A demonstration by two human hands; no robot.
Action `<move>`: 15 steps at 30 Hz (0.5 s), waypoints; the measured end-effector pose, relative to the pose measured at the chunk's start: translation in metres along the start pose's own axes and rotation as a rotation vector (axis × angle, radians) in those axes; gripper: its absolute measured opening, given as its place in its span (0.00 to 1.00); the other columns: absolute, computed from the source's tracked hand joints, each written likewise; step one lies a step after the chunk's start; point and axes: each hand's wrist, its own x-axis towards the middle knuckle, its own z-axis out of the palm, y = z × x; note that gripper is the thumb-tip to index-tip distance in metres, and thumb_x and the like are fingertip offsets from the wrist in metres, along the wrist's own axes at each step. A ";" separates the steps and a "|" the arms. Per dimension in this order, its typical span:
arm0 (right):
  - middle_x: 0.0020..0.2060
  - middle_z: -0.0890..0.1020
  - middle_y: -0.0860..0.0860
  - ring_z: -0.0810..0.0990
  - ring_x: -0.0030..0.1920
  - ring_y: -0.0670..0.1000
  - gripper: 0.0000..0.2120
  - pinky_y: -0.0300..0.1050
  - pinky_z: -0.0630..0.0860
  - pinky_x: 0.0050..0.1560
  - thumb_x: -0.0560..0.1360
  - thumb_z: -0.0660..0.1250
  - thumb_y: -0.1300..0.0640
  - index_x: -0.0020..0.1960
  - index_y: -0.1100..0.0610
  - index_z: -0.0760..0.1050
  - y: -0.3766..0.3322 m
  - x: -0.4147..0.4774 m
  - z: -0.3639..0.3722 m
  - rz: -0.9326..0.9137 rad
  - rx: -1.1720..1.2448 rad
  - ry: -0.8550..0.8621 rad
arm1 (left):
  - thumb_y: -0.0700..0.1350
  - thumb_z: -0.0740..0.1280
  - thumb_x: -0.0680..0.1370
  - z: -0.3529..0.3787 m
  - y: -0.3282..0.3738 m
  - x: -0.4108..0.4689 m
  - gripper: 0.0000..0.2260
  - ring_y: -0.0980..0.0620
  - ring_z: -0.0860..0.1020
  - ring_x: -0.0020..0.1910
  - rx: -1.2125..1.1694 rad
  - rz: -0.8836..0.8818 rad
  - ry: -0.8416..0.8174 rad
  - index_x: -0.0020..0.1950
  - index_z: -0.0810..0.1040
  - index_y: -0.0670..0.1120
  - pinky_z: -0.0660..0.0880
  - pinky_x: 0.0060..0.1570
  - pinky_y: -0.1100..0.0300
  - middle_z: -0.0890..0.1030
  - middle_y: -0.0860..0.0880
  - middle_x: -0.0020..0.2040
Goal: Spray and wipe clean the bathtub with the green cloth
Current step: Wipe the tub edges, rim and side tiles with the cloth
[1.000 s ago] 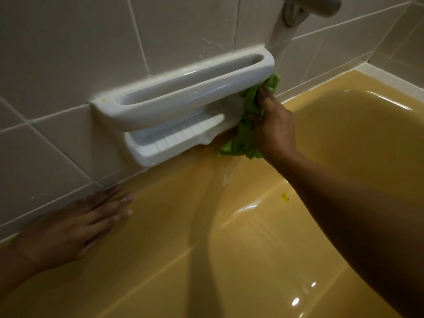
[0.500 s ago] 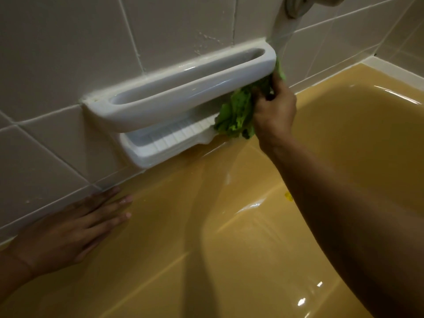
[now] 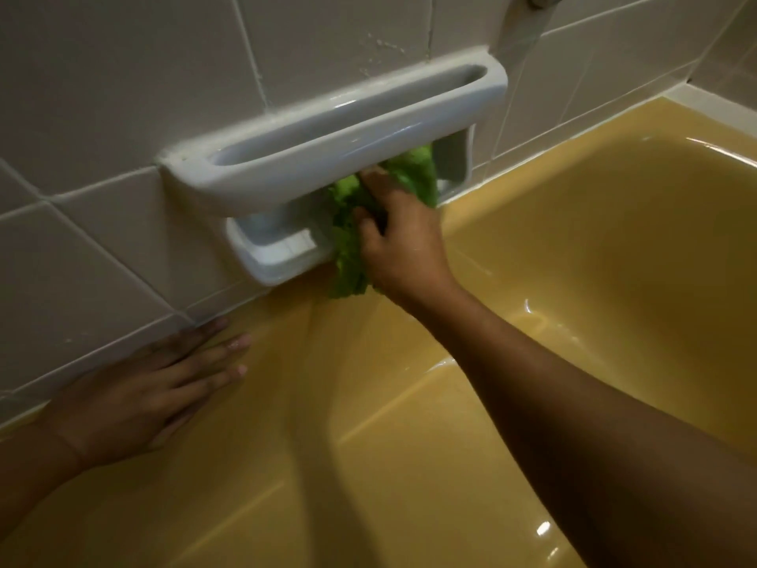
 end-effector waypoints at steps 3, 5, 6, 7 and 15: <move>0.61 0.80 0.51 0.79 0.55 0.48 0.19 0.49 0.79 0.61 0.82 0.63 0.57 0.73 0.51 0.73 -0.019 0.008 0.012 -0.033 -0.059 -0.205 | 0.53 0.65 0.80 -0.007 -0.004 0.001 0.33 0.39 0.54 0.83 0.112 0.036 -0.049 0.83 0.60 0.45 0.66 0.75 0.37 0.55 0.44 0.85; 0.66 0.77 0.50 0.73 0.67 0.53 0.19 0.57 0.68 0.71 0.82 0.61 0.48 0.72 0.47 0.73 -0.014 0.015 0.009 -0.073 -0.329 -0.163 | 0.49 0.63 0.82 -0.018 0.004 0.005 0.26 0.38 0.58 0.82 0.106 0.086 0.067 0.80 0.68 0.45 0.68 0.73 0.38 0.61 0.44 0.83; 0.68 0.76 0.50 0.70 0.70 0.54 0.20 0.59 0.65 0.73 0.82 0.59 0.43 0.72 0.46 0.72 -0.009 0.019 0.005 -0.048 -0.423 -0.141 | 0.48 0.62 0.82 -0.023 0.008 0.006 0.23 0.37 0.60 0.81 0.087 0.117 0.129 0.78 0.71 0.45 0.69 0.73 0.39 0.63 0.45 0.82; 0.67 0.77 0.50 0.72 0.68 0.54 0.22 0.59 0.66 0.72 0.81 0.57 0.41 0.71 0.46 0.73 -0.004 0.021 0.002 -0.002 -0.438 -0.134 | 0.47 0.61 0.83 -0.025 0.011 0.007 0.22 0.37 0.61 0.81 0.066 0.143 0.182 0.77 0.73 0.44 0.69 0.72 0.39 0.64 0.45 0.82; 0.70 0.75 0.51 0.68 0.73 0.55 0.28 0.58 0.61 0.74 0.81 0.54 0.37 0.76 0.48 0.69 -0.032 -0.007 0.048 -0.061 -0.402 -0.248 | 0.47 0.62 0.83 -0.019 0.006 0.003 0.19 0.38 0.63 0.80 0.044 0.156 0.228 0.71 0.79 0.43 0.74 0.68 0.38 0.69 0.44 0.79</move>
